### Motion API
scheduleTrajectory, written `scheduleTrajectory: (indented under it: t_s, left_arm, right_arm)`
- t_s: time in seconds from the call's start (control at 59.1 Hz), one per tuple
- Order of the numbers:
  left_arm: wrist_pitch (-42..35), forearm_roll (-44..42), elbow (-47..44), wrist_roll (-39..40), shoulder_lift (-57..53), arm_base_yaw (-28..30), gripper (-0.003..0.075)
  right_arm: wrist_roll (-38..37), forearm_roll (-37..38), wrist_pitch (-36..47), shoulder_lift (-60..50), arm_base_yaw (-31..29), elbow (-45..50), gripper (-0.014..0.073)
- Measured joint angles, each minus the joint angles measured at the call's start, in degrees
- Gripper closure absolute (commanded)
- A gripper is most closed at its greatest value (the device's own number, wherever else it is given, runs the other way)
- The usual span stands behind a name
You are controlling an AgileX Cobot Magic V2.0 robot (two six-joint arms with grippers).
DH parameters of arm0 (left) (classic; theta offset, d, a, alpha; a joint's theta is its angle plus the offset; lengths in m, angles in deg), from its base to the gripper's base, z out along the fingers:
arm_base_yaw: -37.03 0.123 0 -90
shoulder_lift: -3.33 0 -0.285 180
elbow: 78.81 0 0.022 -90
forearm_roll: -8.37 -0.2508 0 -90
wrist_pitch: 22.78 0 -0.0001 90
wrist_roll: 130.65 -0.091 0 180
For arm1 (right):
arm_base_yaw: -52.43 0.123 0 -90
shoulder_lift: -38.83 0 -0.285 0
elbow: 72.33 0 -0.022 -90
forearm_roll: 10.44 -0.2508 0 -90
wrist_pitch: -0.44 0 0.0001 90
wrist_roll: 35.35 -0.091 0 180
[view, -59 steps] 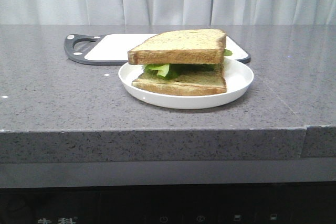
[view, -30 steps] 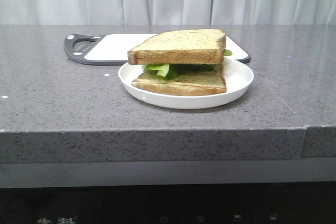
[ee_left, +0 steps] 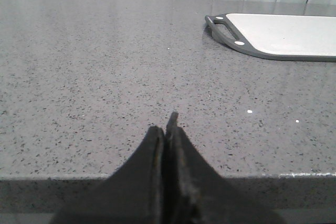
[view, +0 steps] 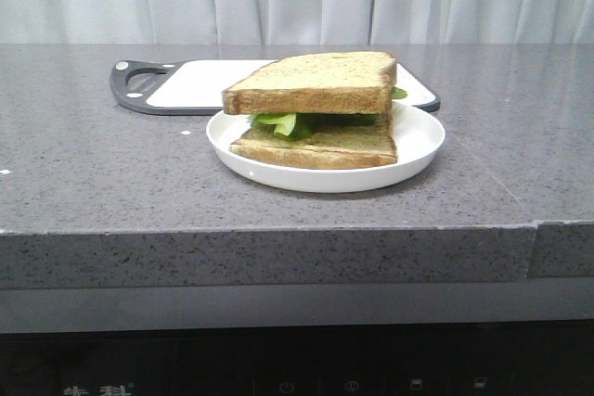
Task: Left arm grabs bread, right arm adds lettuce
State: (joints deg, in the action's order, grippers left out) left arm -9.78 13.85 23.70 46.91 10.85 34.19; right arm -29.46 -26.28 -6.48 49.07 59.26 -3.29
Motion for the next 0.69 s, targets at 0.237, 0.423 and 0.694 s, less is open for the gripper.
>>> scheduleTrajectory:
  t_s: [0.237, 0.423, 0.694]
  left_arm:
    - [0.00, 0.00, 0.00, 0.00, 0.00, 0.00, 0.0741]
    - [0.00, 0.00, 0.00, 0.00, 0.00, 0.00, 0.0741]
    - [0.00, 0.00, 0.00, 0.00, 0.00, 0.00, 0.0741]
  right_arm:
    - [-5.89, 3.15, 0.14, -2.93, -5.27, 9.36, 0.0655]
    - [-5.32, 3.55, -0.95, -3.02, -5.27, 9.73, 0.0655]
    - [-5.24, 3.89, -1.43, -3.02, -5.27, 9.73, 0.0655]
